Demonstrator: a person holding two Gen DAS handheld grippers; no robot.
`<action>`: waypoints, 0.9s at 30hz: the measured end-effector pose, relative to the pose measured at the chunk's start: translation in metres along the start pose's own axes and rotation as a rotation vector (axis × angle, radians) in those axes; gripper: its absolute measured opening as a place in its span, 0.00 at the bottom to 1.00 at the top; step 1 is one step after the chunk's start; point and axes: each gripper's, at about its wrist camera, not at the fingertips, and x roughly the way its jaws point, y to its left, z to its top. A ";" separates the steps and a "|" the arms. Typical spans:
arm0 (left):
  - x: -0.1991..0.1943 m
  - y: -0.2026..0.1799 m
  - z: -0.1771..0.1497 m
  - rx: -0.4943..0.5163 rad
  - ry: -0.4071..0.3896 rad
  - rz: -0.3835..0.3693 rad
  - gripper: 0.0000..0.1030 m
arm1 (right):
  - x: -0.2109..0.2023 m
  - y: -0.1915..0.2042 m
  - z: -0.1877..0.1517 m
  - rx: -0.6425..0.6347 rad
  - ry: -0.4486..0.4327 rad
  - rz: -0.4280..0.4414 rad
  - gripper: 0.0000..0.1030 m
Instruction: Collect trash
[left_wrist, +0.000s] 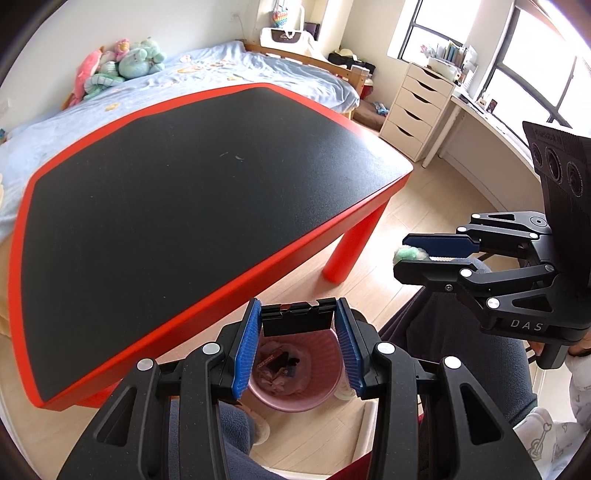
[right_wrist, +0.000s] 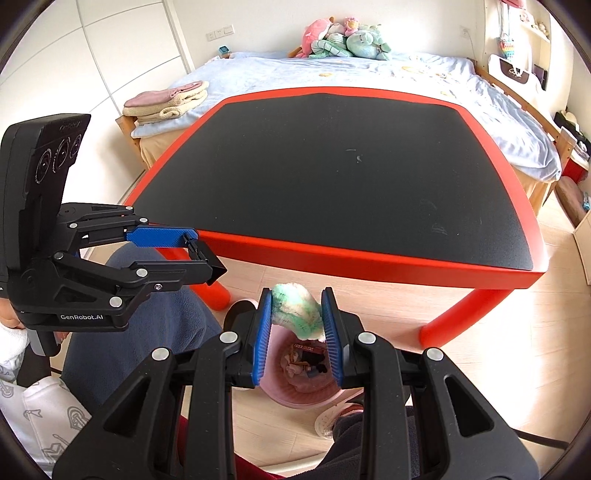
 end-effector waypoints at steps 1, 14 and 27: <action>0.001 -0.001 -0.002 -0.001 0.003 -0.002 0.39 | 0.000 0.000 -0.002 0.000 0.003 0.001 0.26; -0.003 -0.003 -0.004 -0.017 -0.008 -0.015 0.79 | -0.006 -0.004 -0.007 0.008 -0.010 0.006 0.76; -0.009 0.004 -0.006 -0.065 -0.026 0.039 0.92 | -0.005 -0.011 -0.009 0.057 -0.009 -0.015 0.93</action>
